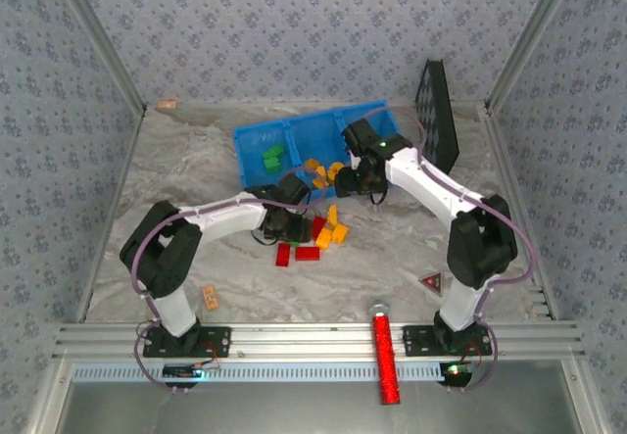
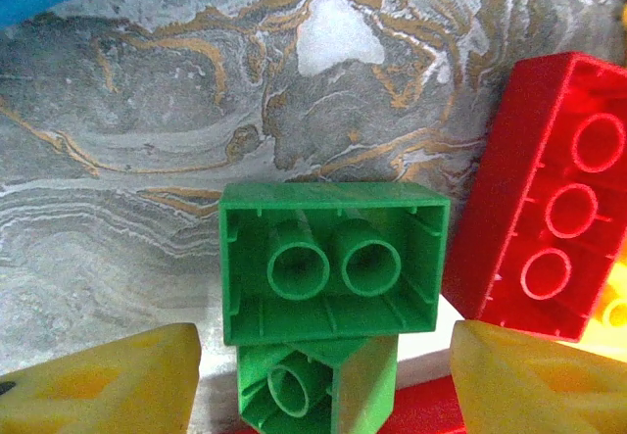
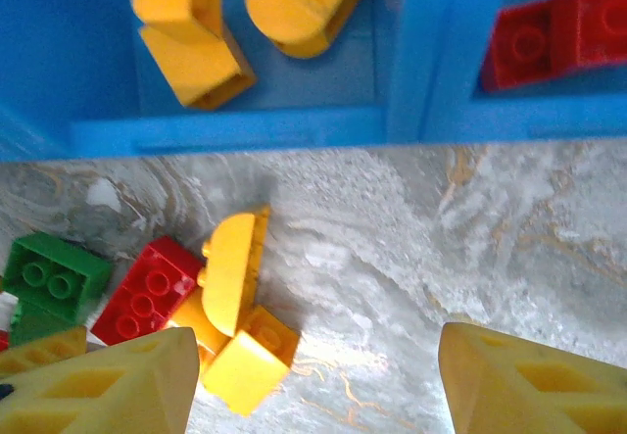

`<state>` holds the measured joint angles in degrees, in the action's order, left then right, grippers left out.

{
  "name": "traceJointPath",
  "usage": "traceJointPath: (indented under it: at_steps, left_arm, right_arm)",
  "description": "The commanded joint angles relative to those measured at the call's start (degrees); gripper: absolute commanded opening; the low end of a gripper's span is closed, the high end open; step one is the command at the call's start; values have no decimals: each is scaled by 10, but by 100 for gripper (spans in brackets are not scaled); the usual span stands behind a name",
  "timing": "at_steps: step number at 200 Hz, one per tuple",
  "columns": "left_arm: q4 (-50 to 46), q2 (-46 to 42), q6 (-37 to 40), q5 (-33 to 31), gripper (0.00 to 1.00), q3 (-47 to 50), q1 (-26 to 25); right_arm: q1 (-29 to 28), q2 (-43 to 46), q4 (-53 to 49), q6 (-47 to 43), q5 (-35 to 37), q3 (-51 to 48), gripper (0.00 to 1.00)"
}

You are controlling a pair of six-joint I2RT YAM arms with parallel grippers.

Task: Sort the legos into containers by color
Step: Pick up the lego from the center of the table.

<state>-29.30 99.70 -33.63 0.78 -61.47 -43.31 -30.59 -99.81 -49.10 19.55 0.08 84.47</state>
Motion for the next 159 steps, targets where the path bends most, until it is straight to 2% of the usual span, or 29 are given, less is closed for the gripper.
traceJointPath:
  at_steps: [1, 52, 93, 134, 159]
  left_arm:
    - [-7, 14, 4, 13, 67, -19, -7]
    - [-29, 27, -9, 5, 63, -12, -13]
    - [-37, 31, -25, 3, 51, -3, -13]
    - [-47, 25, -26, -6, 41, 5, -13]
    - [-75, -1, -21, -21, 39, -7, -12]
  right_arm:
    - [8, 43, 12, 20, 2, -33, 67]
    - [35, 61, 10, 22, -2, -61, 67]
    - [36, 68, 15, 23, -7, -59, 66]
    - [30, 85, 48, 43, -44, -112, 66]
    - [17, 93, 81, 61, -78, -156, 67]
